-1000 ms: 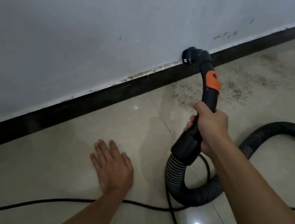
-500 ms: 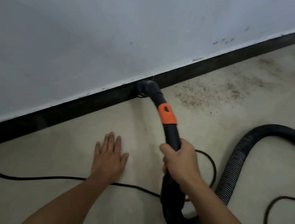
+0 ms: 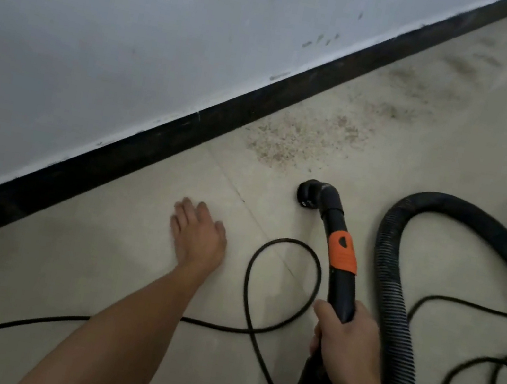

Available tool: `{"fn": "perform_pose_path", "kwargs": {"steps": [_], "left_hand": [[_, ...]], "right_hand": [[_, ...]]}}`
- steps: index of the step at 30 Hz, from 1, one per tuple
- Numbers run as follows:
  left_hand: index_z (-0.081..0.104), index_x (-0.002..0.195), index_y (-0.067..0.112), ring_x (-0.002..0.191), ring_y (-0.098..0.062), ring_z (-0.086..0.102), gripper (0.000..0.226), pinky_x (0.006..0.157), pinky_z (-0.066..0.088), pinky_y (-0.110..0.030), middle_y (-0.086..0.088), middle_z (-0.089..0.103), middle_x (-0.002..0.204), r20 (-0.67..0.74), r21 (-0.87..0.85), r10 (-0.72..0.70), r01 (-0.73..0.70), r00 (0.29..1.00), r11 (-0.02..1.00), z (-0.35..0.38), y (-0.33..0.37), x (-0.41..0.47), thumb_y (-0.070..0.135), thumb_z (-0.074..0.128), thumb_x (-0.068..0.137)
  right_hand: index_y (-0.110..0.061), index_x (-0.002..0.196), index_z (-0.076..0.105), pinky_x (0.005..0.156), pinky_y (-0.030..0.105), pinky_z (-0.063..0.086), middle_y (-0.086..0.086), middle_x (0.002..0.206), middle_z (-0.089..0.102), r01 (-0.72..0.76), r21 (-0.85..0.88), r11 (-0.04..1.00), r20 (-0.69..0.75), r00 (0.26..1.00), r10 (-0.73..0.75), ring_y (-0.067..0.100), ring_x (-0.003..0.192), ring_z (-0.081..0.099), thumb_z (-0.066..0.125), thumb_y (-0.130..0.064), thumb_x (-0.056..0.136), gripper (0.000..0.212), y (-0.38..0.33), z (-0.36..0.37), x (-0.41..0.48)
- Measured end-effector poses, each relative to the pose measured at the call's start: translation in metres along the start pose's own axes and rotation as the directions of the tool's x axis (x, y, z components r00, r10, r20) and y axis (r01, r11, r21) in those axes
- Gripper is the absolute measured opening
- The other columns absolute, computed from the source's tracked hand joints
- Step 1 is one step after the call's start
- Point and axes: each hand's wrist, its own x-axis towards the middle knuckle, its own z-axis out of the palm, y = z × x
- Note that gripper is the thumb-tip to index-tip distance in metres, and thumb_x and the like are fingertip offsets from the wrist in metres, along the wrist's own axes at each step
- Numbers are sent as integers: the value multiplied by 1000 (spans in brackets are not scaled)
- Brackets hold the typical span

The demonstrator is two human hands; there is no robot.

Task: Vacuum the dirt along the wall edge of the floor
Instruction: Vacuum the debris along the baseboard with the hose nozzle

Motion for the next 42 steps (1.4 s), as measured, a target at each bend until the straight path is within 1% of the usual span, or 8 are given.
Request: {"fn": "perform_pose_path", "kwargs": {"steps": [6, 11, 15, 22, 28, 33, 37, 42], "left_hand": [[24, 150, 5, 147, -36, 8, 61, 120, 3, -48, -24, 15, 158, -157, 34, -98, 104, 983, 994, 31, 11, 11, 36, 26, 98], [27, 150, 6, 148, -34, 10, 59, 121, 7, -48, -22, 17, 158, -135, 44, -123, 130, 983, 991, 26, 16, 10, 35, 30, 99], [33, 148, 6, 147, -34, 15, 62, 120, 11, -49, -22, 21, 157, -142, 49, -131, 139, 981, 989, 23, 16, 9, 37, 24, 96], [40, 144, 4, 146, -34, 22, 62, 118, 14, -49, -21, 27, 155, -151, 48, -123, 131, 981, 990, 18, 18, 10, 38, 24, 94], [43, 142, 3, 142, -36, 29, 64, 118, 18, -50, -24, 32, 152, -130, 24, -126, 130, 983, 991, 14, 20, 8, 37, 21, 93], [40, 144, 2, 144, -37, 23, 54, 118, 14, -51, -25, 28, 153, -125, 1, -134, 135, 983, 991, 15, 18, 7, 28, 41, 97], [38, 143, -3, 143, -42, 21, 53, 116, 11, -53, -31, 26, 152, -123, -16, -115, 114, 986, 993, 11, 23, 5, 23, 37, 97], [26, 148, 2, 145, -39, 10, 55, 118, 8, -48, -29, 13, 156, -8, 3, -114, 114, 993, 993, -1, 38, 11, 24, 35, 99]], "right_hand": [[-12, 78, 53, 40, 31, 46, 7, 55, 57, 14, 53, 999, 84, 996, -18, 17, 38, 55, 65, -16, 83, 15, -29, 50, 44], [-16, 80, 52, 42, 30, 47, 10, 60, 62, 50, -41, 998, 155, 987, -43, 16, 43, 59, 66, -25, 84, 18, -53, 89, 68], [-19, 80, 52, 52, 43, 52, 12, 63, 60, 41, -48, 998, 197, 980, -31, 30, 55, 61, 66, -28, 85, 18, -70, 103, 90], [-17, 77, 52, 46, 36, 47, 8, 57, 58, 140, -145, 979, 187, 976, -111, 26, 48, 58, 66, -28, 82, 19, -85, 104, 121], [-14, 81, 53, 54, 44, 55, 13, 68, 62, 173, -170, 970, 233, 964, -131, 33, 58, 64, 66, -23, 83, 16, -90, 102, 113], [-26, 84, 46, 55, 32, 46, 0, 73, 59, 286, -432, 855, 355, 926, -130, 23, 66, 61, 64, -39, 80, 22, -72, 65, 77], [-26, 84, 44, 61, 33, 48, -3, 76, 60, 198, -539, 819, 253, 965, -67, 21, 71, 60, 61, -48, 76, 29, -40, 21, 46], [-21, 77, 55, 55, 39, 54, 5, 66, 64, 13, -313, 950, 80, 997, 12, 26, 59, 64, 69, -38, 74, 22, -24, -12, 38]]}}
